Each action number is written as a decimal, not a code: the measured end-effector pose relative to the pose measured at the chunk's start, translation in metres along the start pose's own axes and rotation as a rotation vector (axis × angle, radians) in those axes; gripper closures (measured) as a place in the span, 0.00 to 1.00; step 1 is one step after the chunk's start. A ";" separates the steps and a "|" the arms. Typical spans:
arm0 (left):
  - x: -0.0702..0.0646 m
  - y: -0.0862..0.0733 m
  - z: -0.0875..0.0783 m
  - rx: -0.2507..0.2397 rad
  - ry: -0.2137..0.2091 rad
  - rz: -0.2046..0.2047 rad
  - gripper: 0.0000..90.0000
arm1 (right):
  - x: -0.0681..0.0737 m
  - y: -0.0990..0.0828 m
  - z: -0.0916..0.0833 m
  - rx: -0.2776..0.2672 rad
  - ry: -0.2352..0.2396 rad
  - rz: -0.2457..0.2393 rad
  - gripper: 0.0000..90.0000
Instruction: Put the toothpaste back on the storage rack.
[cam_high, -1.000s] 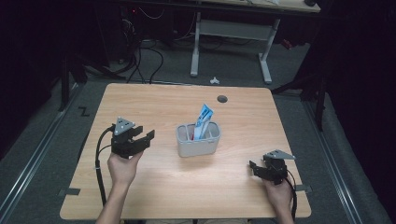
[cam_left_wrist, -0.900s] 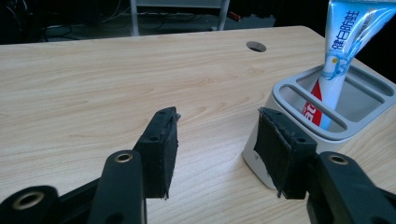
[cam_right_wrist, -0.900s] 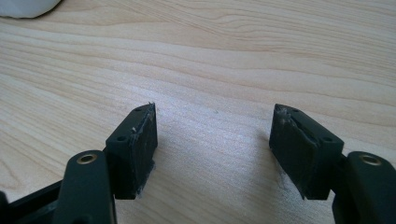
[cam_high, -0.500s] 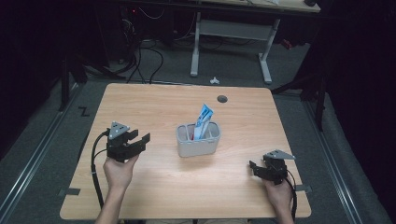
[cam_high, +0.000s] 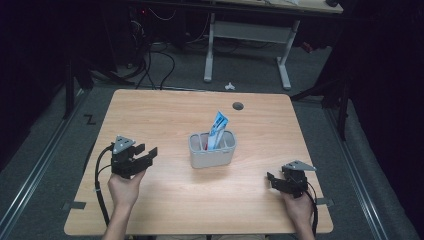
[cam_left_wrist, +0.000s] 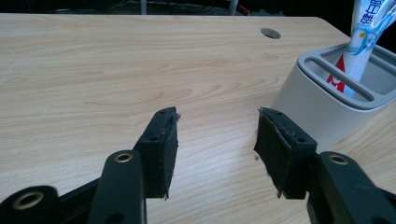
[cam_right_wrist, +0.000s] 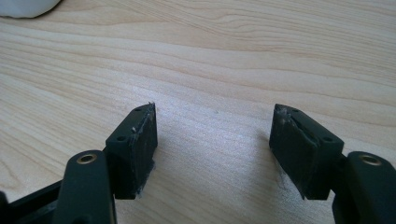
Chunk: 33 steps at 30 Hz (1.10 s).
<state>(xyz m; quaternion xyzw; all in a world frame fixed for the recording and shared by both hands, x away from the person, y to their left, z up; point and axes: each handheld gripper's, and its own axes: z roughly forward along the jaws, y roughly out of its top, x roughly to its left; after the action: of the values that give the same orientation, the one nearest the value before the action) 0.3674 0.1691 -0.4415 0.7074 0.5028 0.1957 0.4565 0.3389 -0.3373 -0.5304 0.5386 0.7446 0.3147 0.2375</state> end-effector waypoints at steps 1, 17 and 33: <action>0.000 0.000 0.000 0.000 0.000 0.000 0.54 | 0.000 0.000 0.000 0.000 0.000 0.000 0.36; 0.004 -0.014 0.004 0.025 0.008 -0.010 0.54 | 0.000 0.000 0.000 0.000 0.000 0.000 0.36; 0.007 -0.033 0.011 0.057 0.010 -0.028 0.54 | 0.000 0.000 0.000 0.000 0.000 0.000 0.36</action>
<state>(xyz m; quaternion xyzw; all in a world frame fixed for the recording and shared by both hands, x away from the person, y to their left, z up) 0.3607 0.1728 -0.4763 0.7121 0.5203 0.1786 0.4362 0.3388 -0.3372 -0.5304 0.5385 0.7447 0.3146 0.2375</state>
